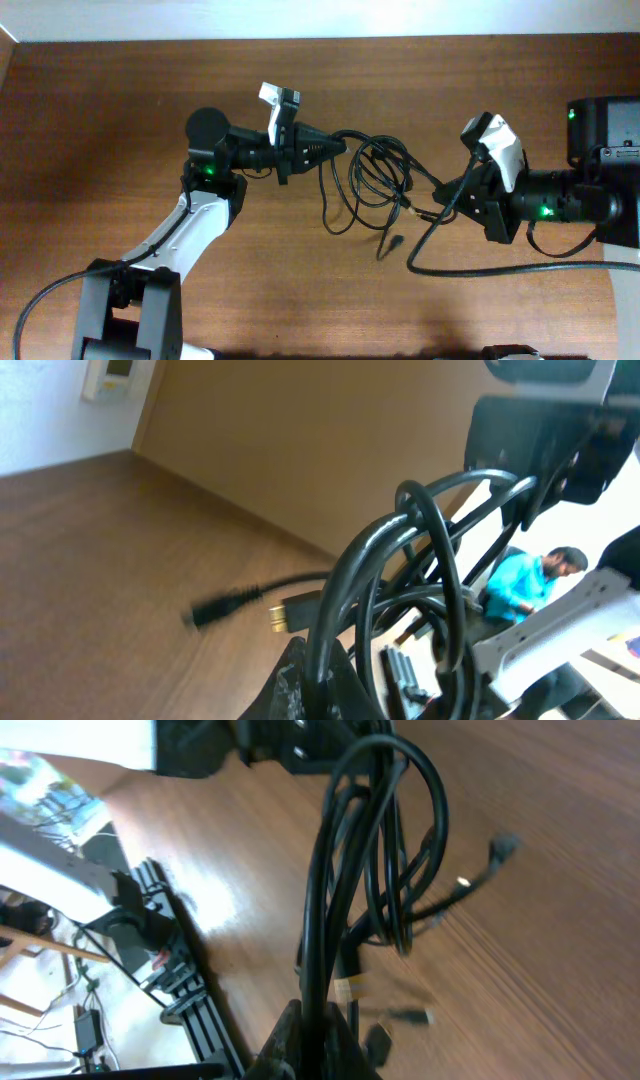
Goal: Untangle cables
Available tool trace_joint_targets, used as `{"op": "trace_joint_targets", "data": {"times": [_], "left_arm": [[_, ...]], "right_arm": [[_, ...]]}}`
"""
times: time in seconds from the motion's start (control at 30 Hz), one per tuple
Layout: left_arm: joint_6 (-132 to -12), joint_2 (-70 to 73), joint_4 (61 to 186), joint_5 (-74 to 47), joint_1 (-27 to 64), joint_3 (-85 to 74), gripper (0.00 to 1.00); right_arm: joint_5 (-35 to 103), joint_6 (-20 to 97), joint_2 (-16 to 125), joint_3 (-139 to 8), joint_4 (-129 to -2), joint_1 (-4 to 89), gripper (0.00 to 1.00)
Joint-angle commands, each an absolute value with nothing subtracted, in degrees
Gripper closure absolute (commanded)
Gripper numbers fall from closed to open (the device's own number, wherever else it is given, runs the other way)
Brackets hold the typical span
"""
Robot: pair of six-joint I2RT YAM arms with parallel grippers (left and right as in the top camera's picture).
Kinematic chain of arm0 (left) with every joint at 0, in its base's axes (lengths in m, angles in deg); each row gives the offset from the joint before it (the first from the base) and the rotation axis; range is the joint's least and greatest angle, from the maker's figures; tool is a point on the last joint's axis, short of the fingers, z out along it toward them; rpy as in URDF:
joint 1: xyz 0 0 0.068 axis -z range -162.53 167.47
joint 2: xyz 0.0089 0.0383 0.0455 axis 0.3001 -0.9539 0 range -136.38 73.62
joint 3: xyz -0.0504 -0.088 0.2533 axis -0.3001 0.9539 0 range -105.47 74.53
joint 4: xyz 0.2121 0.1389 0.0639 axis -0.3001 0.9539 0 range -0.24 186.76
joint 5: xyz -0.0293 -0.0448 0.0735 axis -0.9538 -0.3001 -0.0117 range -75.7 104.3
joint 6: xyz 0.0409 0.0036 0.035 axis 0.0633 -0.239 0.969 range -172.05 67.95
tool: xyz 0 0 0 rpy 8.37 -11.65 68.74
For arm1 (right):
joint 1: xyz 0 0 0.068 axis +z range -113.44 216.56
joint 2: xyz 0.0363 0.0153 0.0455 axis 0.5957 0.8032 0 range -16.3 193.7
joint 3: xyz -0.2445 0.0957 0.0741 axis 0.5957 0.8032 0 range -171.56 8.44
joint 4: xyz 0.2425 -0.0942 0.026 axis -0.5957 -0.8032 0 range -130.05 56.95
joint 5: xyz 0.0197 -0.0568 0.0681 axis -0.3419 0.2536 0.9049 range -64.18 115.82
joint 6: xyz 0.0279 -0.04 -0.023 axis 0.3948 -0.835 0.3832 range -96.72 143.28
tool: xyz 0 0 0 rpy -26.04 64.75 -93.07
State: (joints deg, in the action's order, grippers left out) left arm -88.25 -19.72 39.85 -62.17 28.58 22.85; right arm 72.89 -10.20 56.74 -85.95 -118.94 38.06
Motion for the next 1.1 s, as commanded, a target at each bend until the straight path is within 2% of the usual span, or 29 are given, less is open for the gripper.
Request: {"op": "trace_joint_targets", "data": {"times": [0.0, 0.3, 0.77, 0.8, 0.83, 0.93, 1.0, 1.07], "left_arm": [[-97.6, -20.2, 39.7, -57.3, 27.8, 22.2, 1.0], [-106.9, -20.2, 40.7, -53.8, 21.7, 22.2, 1.0], [-106.2, -20.2, 42.3, -57.1, 15.1, 22.2, 1.0], [-106.2, -20.2, 42.3, -57.7, 14.7, 22.2, 1.0], [-106.2, -20.2, 42.3, -58.5, 14.7, 22.2, 1.0], [-106.2, -20.2, 38.5, -63.9, 15.4, 22.2, 1.0], [-106.5, -20.2, 33.3, -67.6, 16.9, 22.2, 1.0], [-106.7, -20.2, 29.5, -70.2, 19.3, 22.2, 1.0]], "right_arm": [[66.4, -7.2, 56.5, -86.3, -119.0, 38.0, 0.96], [47.4, 7.4, 56.5, -86.3, -116.1, 38.0, 0.96], [47.9, 9.5, 56.5, -86.3, -116.2, 27.6, 0.96], [48.1, 9.5, 56.5, -86.3, -116.2, 27.5, 0.91], [48.7, 9.5, 56.5, -86.3, -116.2, 27.5, 0.72], [51.8, 9.4, 56.5, -86.3, -115.8, 27.5, 0.34], [53.5, 9.3, 56.5, -86.3, -115.5, 27.5, 0.22], [54.8, 8.7, 56.5, -86.3, -115.5, 27.5, 0.15]]}}
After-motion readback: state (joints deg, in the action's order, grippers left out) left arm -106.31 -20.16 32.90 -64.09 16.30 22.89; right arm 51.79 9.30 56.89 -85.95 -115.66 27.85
